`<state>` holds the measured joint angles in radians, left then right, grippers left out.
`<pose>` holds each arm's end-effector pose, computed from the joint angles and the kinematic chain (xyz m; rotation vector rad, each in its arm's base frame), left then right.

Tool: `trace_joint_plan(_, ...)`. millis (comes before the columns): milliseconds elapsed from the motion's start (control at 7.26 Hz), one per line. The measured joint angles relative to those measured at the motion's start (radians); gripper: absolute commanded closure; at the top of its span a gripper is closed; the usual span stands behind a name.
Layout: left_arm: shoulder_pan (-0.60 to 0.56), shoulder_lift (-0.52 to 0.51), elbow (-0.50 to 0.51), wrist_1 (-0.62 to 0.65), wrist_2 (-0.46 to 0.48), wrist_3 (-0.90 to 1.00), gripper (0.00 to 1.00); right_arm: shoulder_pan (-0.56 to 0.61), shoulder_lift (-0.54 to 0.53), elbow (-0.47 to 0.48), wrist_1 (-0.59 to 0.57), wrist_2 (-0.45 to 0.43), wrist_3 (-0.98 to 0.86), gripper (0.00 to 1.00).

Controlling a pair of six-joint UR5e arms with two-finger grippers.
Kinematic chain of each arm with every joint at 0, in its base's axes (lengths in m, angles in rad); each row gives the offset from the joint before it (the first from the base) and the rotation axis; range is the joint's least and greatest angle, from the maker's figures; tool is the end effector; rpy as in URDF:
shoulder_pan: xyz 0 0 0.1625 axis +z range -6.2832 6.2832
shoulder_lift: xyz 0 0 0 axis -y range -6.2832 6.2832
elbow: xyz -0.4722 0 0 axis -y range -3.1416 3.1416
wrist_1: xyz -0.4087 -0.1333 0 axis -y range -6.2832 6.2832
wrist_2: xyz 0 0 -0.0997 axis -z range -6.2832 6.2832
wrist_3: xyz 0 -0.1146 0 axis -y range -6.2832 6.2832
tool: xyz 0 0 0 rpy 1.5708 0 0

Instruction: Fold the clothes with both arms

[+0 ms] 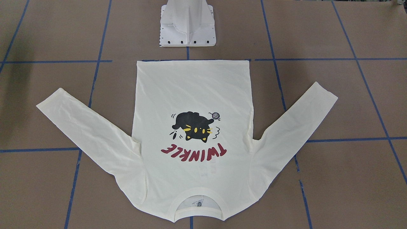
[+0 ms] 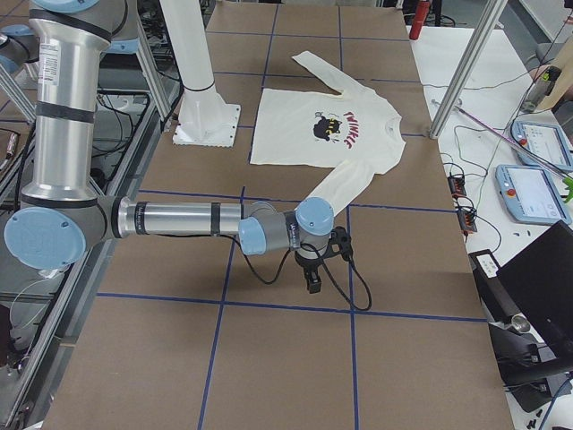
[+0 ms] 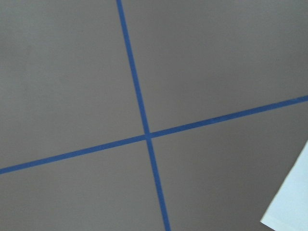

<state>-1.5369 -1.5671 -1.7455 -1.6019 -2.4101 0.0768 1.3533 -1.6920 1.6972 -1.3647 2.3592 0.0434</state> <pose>-0.0306 -0.5154 0.6201 0.2083 0.8332 0.1886 -0.0498 -0.4663 0.6872 0.0966 -0.8067 -0.2477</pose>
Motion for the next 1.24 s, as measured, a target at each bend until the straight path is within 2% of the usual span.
trace_joint_plan(413,0.003,0.007,0.03,-0.041,-0.018,-0.001,0.0,-0.177,0.073,-0.002,0.045,-0.019,0.327,0.03)
trace_joint_plan(551,0.006,0.005,0.039,-0.061,-0.02,-0.002,0.0,-0.259,0.082,-0.005,0.137,-0.064,0.505,0.14)
trace_joint_plan(689,0.01,0.002,0.048,-0.076,-0.02,-0.002,0.0,-0.334,0.08,-0.014,0.249,-0.117,0.679,0.15)
trace_joint_plan(827,0.012,-0.001,0.056,-0.082,-0.021,-0.005,0.0,-0.374,0.066,-0.027,0.328,-0.144,0.779,0.17)
trace_joint_plan(964,0.013,-0.004,0.057,-0.086,-0.022,-0.027,0.01,-0.391,0.046,-0.047,0.377,-0.155,0.825,0.24)
trace_joint_plan(1102,0.014,-0.007,0.058,-0.099,-0.023,-0.063,0.01,-0.397,0.036,-0.07,0.406,-0.158,0.845,0.41)
trace_joint_plan(1240,0.016,-0.008,0.06,-0.131,-0.023,-0.084,0.01,-0.398,0.031,-0.086,0.419,-0.157,0.853,0.75)
